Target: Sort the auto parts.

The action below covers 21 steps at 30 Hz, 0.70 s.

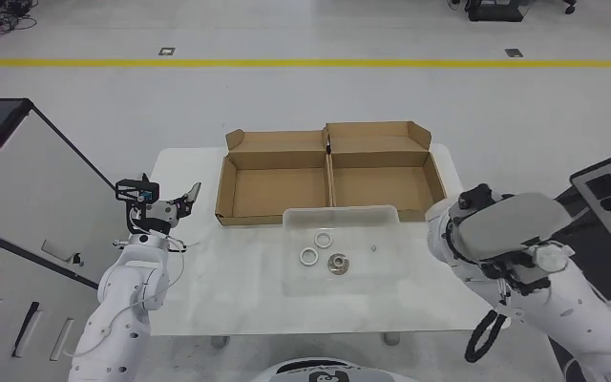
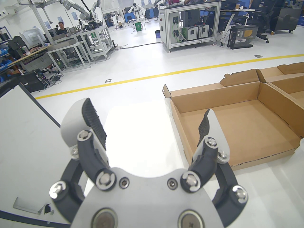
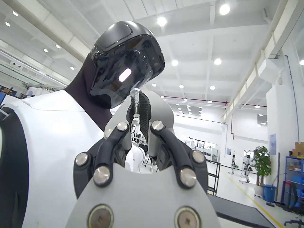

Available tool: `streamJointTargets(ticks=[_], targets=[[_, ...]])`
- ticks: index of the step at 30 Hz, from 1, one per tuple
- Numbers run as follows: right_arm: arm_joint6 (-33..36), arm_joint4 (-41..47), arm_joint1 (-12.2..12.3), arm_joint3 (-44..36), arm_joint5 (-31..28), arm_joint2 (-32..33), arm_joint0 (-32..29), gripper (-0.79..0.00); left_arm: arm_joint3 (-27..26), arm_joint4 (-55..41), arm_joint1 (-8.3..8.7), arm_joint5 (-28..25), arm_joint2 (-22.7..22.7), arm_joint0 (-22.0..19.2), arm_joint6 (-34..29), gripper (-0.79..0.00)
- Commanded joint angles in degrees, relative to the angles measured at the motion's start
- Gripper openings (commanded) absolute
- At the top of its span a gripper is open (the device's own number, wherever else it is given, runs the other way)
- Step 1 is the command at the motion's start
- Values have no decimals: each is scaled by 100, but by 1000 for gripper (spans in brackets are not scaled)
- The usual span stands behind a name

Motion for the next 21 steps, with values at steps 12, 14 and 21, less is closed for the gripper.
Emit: streamJointTargets(ticks=[12, 14, 21], targets=[[1346, -185, 3, 452, 0, 49, -89, -785, 0, 0, 0, 0, 0, 0, 0, 0], [1516, -34, 12, 433, 0, 94, -119, -785, 0, 0, 0, 0, 0, 0, 0, 0], [1528, 458, -14, 238, 0, 292, -278, -785, 0, 0, 0, 0, 0, 0, 0, 0]])
